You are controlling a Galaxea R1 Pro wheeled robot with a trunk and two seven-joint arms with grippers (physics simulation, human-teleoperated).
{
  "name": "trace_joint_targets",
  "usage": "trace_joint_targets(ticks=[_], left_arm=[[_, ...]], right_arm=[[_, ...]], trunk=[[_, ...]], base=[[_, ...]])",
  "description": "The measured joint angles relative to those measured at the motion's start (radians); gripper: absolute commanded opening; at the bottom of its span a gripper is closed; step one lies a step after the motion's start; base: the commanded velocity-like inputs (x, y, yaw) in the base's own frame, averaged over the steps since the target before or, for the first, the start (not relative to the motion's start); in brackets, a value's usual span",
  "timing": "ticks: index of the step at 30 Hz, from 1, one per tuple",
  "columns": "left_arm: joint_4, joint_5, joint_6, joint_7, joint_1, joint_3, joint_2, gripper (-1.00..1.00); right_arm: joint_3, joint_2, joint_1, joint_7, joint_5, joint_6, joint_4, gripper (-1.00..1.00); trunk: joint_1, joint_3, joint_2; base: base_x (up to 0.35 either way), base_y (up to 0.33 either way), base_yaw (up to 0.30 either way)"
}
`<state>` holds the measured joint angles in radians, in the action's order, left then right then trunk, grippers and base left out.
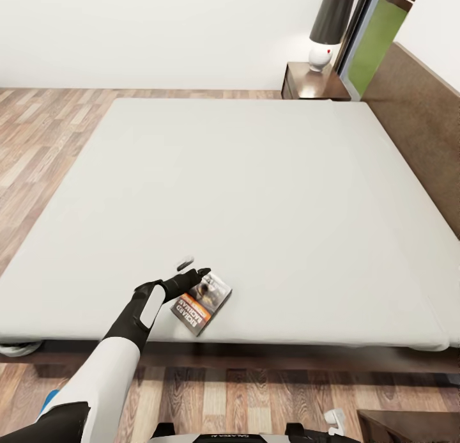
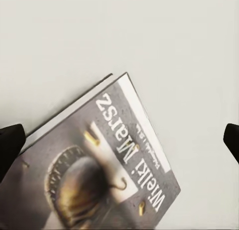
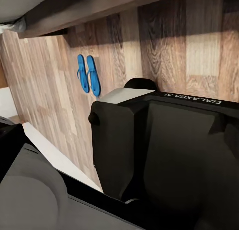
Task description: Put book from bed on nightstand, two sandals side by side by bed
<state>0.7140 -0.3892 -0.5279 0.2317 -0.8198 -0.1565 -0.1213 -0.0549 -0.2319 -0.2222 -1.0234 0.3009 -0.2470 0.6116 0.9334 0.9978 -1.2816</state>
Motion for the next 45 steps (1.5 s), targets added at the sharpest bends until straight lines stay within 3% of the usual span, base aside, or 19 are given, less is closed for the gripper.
trace_joint_targets(ticks=[45], left_arm=[[-0.005,0.0,0.001,0.0,0.0,0.0,0.0,1.0]], right_arm=[[0.0,0.0,0.0,0.002,0.0,0.0,0.0,1.0]], trunk=[[0.0,0.0,0.0]], base=[[-0.034,-0.019,0.0]])
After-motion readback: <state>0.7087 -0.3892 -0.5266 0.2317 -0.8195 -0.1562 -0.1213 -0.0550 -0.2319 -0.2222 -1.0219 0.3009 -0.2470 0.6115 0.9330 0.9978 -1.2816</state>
